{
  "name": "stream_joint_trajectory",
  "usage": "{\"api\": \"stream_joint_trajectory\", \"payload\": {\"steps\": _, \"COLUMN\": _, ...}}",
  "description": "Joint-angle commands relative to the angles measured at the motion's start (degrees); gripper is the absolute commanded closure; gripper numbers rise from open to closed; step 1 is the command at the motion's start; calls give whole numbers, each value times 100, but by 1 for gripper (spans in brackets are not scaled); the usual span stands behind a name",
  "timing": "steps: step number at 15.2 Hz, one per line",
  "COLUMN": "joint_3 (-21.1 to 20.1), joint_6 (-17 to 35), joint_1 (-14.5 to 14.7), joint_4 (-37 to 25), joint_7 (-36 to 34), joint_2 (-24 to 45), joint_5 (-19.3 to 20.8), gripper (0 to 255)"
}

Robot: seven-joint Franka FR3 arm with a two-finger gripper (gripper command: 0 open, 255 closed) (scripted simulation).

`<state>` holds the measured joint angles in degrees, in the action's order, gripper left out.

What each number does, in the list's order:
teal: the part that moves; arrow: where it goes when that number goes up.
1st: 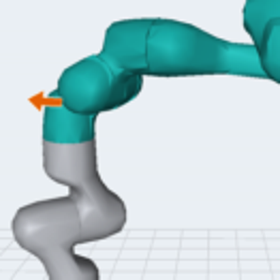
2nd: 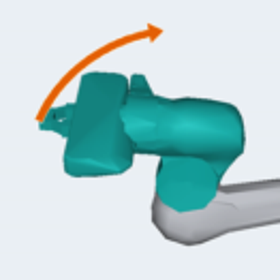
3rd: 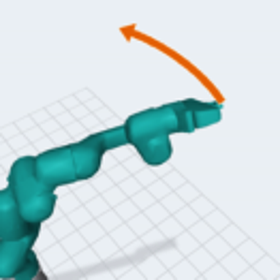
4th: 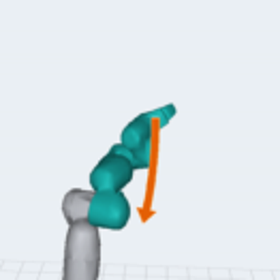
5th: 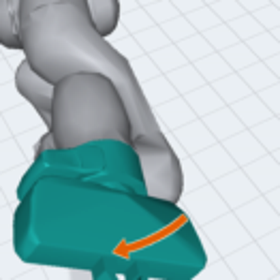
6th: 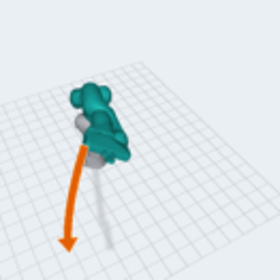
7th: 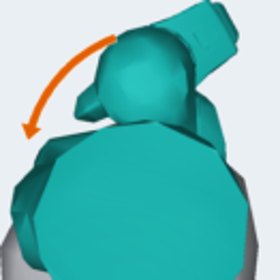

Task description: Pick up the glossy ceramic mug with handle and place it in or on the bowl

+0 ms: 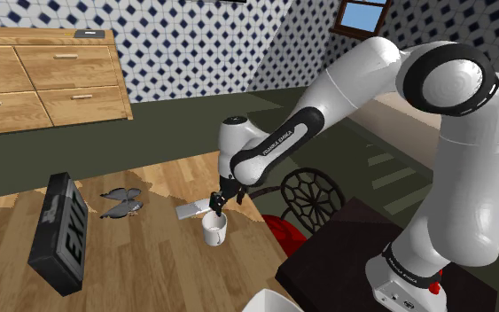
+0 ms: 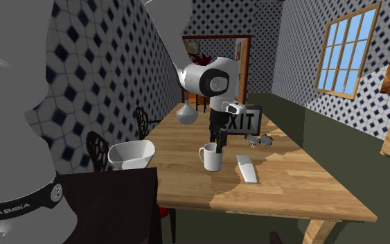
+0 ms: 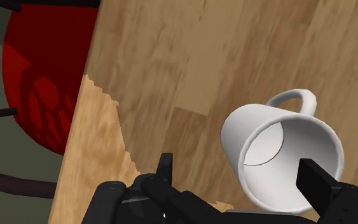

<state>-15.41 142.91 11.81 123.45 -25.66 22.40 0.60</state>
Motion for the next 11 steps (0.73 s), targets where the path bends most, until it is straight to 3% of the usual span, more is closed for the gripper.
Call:
{"api": "stream_joint_trajectory", "payload": {"steps": 1, "joint_3": 65, "joint_6": 107, "joint_1": 153, "joint_4": -332, "joint_7": -183, "joint_2": 425, "joint_5": 139, "gripper": 0}}
{"api": "stream_joint_trajectory", "payload": {"steps": 11, "joint_3": 178, "joint_6": 548, "joint_1": 282, "joint_4": -396, "joint_7": -275, "joint_2": 931, "joint_5": 271, "gripper": 0}}
